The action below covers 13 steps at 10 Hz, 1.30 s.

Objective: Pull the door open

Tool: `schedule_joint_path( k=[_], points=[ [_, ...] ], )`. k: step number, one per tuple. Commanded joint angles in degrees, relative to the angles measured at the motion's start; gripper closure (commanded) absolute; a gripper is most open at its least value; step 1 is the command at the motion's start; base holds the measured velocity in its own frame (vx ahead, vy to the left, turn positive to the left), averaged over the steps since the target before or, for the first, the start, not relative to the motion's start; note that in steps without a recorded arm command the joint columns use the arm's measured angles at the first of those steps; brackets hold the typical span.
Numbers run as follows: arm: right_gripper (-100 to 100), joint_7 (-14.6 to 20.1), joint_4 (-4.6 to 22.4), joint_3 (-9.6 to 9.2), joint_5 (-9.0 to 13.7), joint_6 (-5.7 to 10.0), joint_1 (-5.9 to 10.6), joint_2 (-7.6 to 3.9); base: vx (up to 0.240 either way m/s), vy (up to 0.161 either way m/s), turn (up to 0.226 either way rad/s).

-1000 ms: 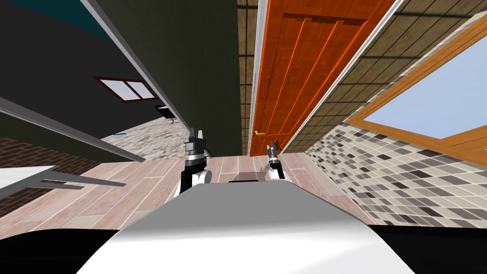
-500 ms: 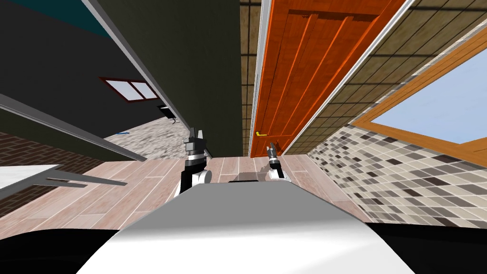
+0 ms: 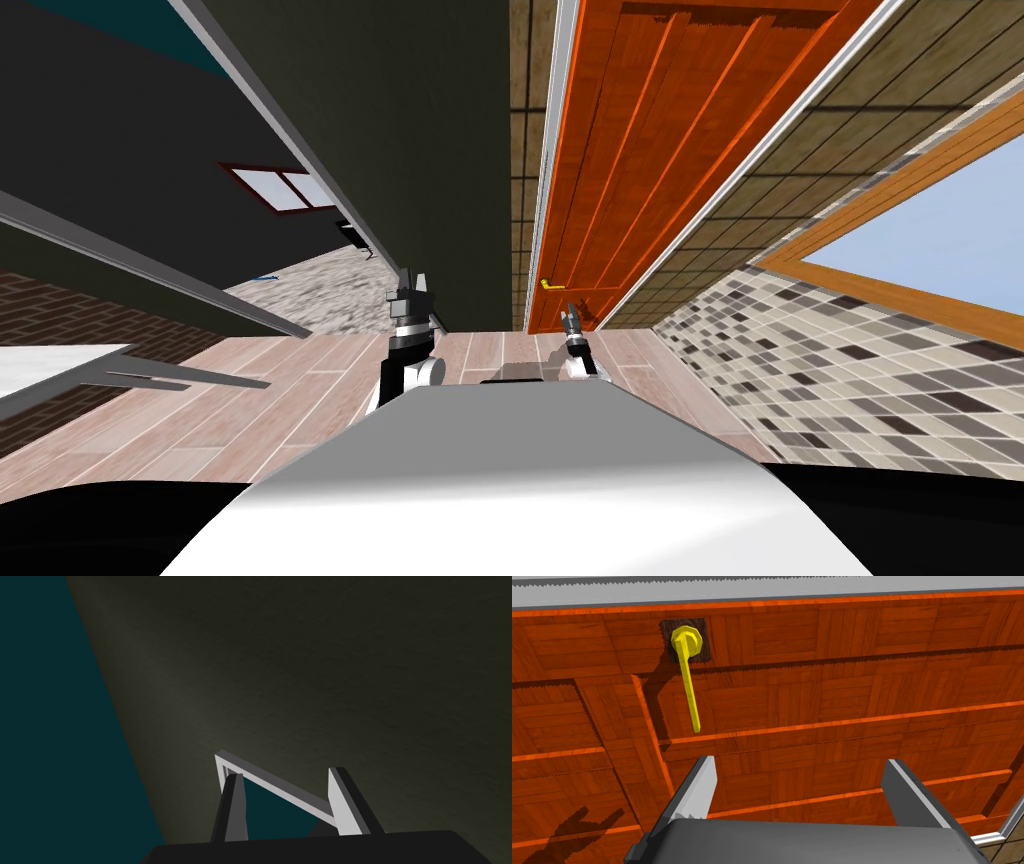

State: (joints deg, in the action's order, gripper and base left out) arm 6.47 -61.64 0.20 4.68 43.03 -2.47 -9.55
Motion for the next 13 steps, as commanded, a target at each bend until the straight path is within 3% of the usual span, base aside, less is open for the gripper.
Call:
schedule_joint_path(
  k=[1, 6, 9, 13],
  points=[
    [-100, 0.0, 1.6, 0.03, 0.0, 0.37, 0.43, -0.02, 0.057, -0.004, 0.018],
    [-100, 0.4, 9.1, 0.32, 0.4, 1.68, 3.18, -0.66, 0.064, -0.004, 0.036],
    [-100, 0.4, 11.0, 0.39, 0.4, 1.99, 3.82, -0.80, 0.052, -0.002, 0.020],
    [-100, 0.7, 17.3, 0.63, 0.7, 3.08, 6.11, -1.32, 0.078, -0.005, 0.038]
  ],
)
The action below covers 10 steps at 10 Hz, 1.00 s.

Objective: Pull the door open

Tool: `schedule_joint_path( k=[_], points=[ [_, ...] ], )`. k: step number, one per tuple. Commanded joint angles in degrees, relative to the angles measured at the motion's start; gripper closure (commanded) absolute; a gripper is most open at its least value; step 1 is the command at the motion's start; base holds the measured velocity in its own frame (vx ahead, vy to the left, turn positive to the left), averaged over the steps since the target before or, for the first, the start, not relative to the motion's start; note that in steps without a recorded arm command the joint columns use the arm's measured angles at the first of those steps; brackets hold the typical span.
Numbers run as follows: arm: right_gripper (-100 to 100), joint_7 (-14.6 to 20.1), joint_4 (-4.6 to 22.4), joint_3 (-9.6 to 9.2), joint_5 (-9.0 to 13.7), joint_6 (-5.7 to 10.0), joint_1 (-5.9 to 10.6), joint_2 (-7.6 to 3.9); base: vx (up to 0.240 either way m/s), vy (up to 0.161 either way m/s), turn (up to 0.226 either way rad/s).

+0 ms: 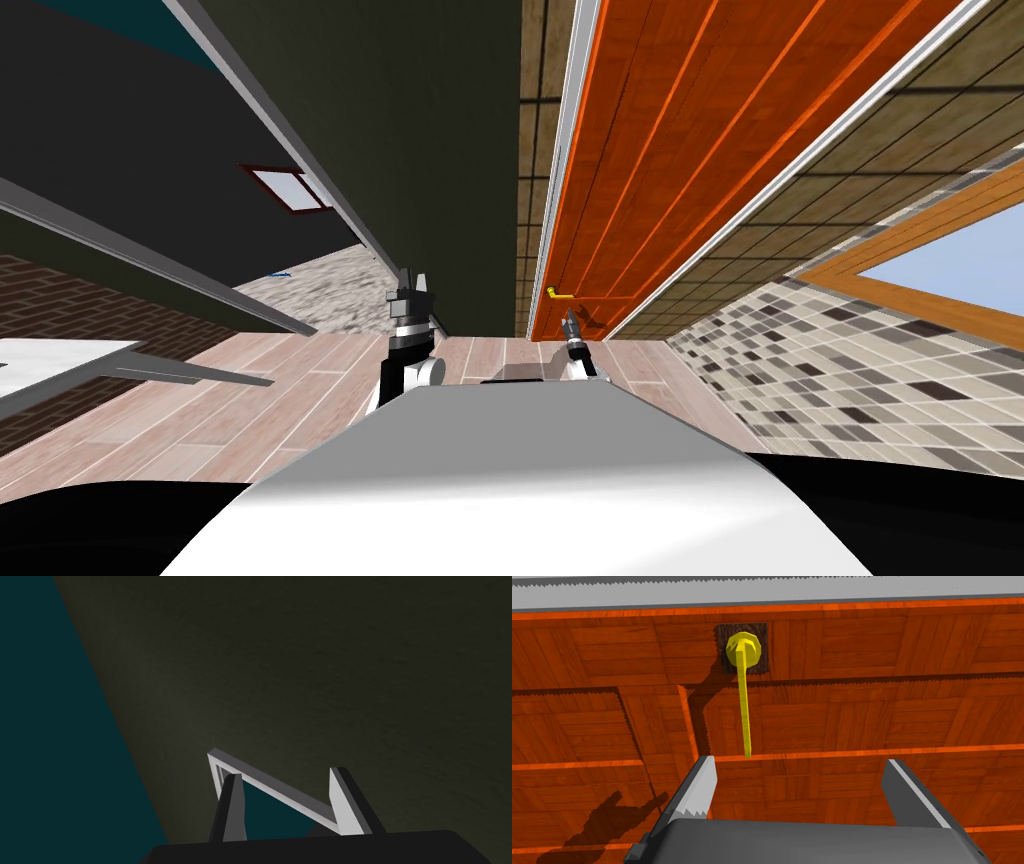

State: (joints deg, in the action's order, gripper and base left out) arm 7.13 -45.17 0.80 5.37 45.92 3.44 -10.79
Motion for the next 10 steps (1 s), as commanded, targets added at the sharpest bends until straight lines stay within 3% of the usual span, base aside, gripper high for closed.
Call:
schedule_joint_path(
  k=[1, 5, 8, 9, 10],
  points=[
    [-100, 0.1, 2.1, 0.08, 0.1, 0.41, 0.67, -0.18, 0.100, -0.013, 0.039],
    [-100, 0.4, 7.7, 0.29, 0.3, 1.36, 2.67, -0.62, 0.080, -0.012, 0.034],
    [-100, 0.5, 10.3, 0.39, 0.5, 1.80, 3.61, -0.82, 0.069, -0.013, 0.027],
    [-100, 0.5, 9.8, 0.36, 0.4, 1.74, 3.44, -0.82, 0.031, -0.001, 0.005],
    [-100, 1.5, 10.0, 1.02, 0.5, 2.48, 2.54, -1.76, 0.145, 0.040, 0.112]
  ],
)
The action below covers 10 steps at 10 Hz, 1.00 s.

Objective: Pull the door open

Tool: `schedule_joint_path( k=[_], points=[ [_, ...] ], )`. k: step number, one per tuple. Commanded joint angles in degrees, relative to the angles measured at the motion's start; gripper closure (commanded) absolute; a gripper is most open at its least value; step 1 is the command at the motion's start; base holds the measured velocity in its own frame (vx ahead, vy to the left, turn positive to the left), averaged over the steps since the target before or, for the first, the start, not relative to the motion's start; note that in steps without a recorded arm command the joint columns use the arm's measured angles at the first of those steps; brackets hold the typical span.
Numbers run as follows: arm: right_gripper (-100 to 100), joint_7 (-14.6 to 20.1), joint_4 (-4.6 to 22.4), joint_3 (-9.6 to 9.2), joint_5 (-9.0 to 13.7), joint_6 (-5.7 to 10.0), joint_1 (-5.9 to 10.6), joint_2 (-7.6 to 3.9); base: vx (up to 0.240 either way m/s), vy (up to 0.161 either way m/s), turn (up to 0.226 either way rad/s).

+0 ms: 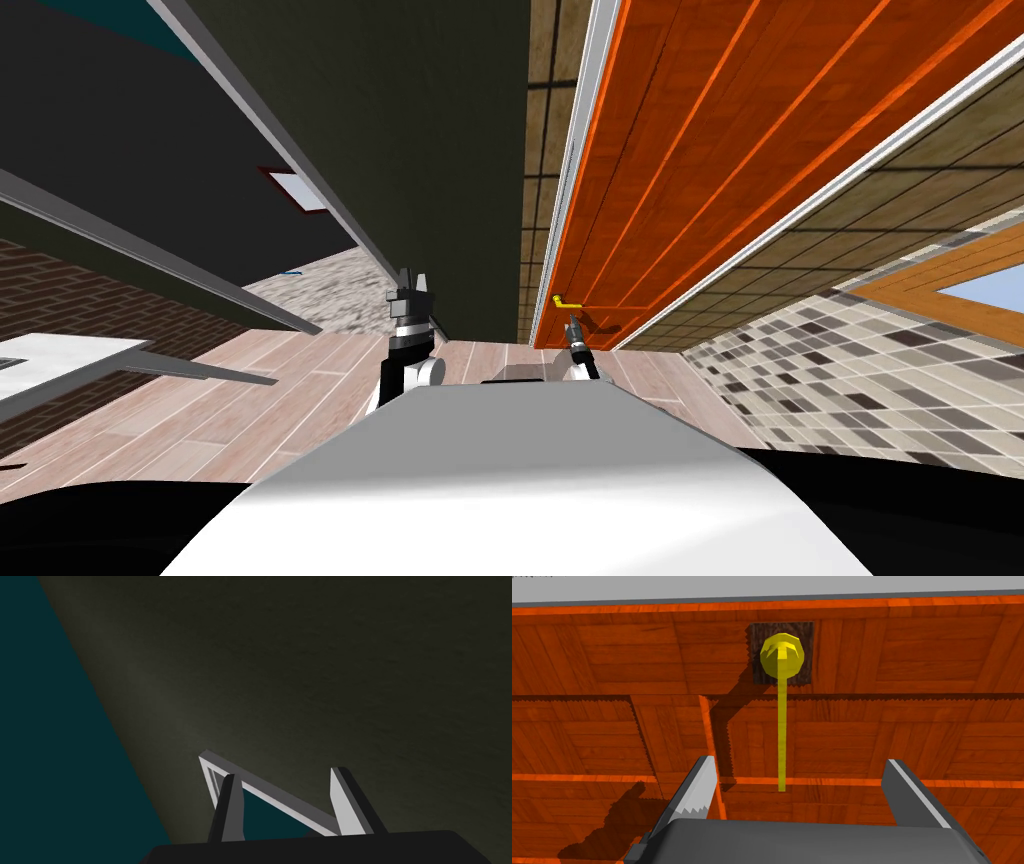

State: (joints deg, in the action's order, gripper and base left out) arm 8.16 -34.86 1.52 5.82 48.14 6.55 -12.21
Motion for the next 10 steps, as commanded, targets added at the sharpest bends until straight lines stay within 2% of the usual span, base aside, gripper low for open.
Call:
schedule_joint_path(
  k=[1, 5, 7, 8, 9, 10],
  points=[
    [-100, 0.8, -0.2, 0.55, 0.0, 0.50, -0.93, -0.68, 0.168, 0.079, 0.120],
    [-100, 4.3, -0.1, 2.91, 0.1, 2.77, -4.43, -3.99, 0.205, 0.031, 0.140],
    [-100, 4.7, 0.0, 3.16, 0.1, 3.03, -4.81, -4.36, 0.122, 0.017, 0.048],
    [-100, 5.7, 0.0, 3.90, 0.1, 3.73, -5.90, -5.39, 0.131, 0.006, 0.120],
    [-100, 5.2, -0.5, 3.54, 0.1, 3.13, -5.60, -4.98, 0.077, -0.001, 0.030],
    [100, 5.2, -0.5, 3.54, 0.1, 3.13, -5.60, -4.98, -0.017, 0.000, -0.027]
  ],
)
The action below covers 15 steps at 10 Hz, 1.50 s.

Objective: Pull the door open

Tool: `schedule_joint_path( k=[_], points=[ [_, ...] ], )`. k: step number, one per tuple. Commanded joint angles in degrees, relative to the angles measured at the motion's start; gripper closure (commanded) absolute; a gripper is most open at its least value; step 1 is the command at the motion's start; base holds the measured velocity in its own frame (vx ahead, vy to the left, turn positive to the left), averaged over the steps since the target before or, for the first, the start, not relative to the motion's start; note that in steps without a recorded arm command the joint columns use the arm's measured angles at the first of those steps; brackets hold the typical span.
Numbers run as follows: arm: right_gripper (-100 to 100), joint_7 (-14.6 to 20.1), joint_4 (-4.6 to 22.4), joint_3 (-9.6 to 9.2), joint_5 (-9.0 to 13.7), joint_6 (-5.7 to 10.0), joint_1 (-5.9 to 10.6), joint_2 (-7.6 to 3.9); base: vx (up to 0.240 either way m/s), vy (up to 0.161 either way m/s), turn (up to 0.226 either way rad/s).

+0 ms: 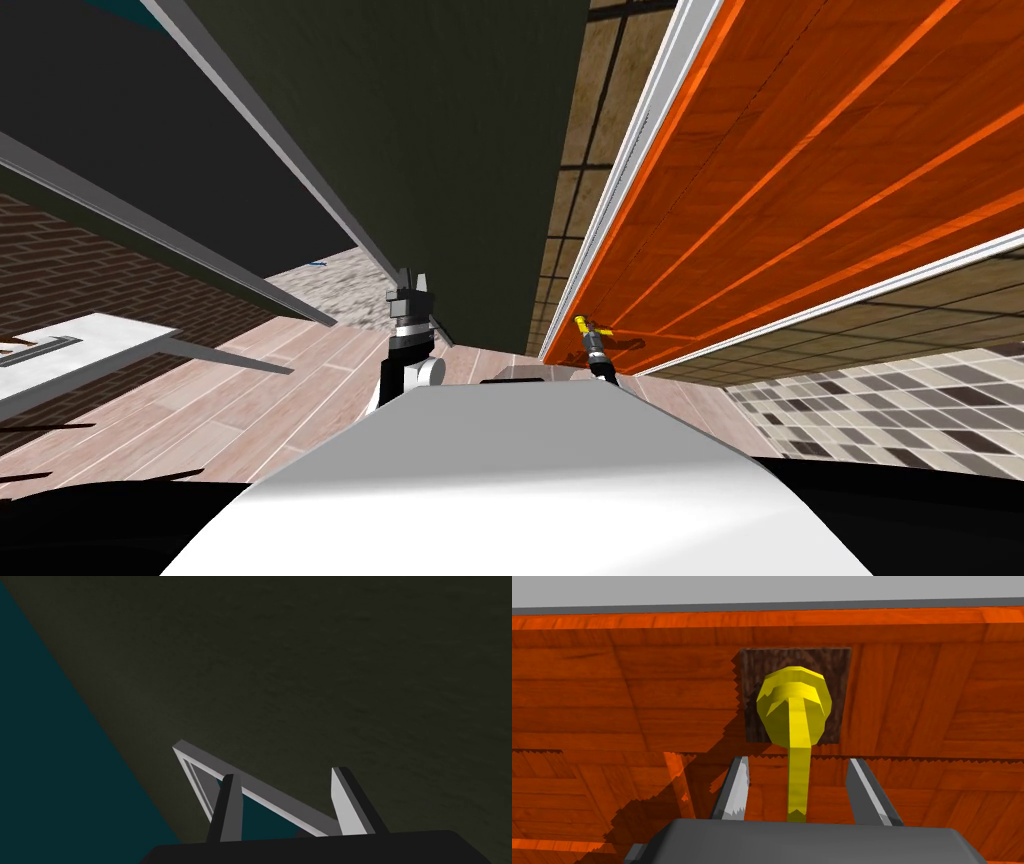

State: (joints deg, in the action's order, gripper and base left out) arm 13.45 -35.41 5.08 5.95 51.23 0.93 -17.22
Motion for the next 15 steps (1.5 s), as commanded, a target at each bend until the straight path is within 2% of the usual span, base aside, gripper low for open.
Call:
schedule_joint_path(
  k=[1, 5, 6, 7, 14, 15],
  points=[
    [100, -0.1, 0.1, -0.02, 0.0, 0.04, 0.02, 0.02, -0.033, 0.001, -0.004],
    [100, -0.1, 0.1, -0.02, 0.0, 0.04, 0.02, 0.02, -0.007, -0.001, 0.002],
    [100, 1.2, 0.1, -0.93, -0.5, 0.94, -0.78, -0.83, -0.128, -0.031, 0.131],
    [100, 1.5, 0.1, -1.16, -0.7, 1.22, -0.99, -1.08, -0.185, -0.077, 0.159],
    [100, 7.0, 0.0, -4.84, -2.8, 5.59, -4.25, -4.95, -0.198, -0.064, 0.139],
    [100, 6.5, 0.4, -4.67, -2.7, 5.26, -3.75, -4.47, -0.091, -0.030, 0.040]
  ],
)
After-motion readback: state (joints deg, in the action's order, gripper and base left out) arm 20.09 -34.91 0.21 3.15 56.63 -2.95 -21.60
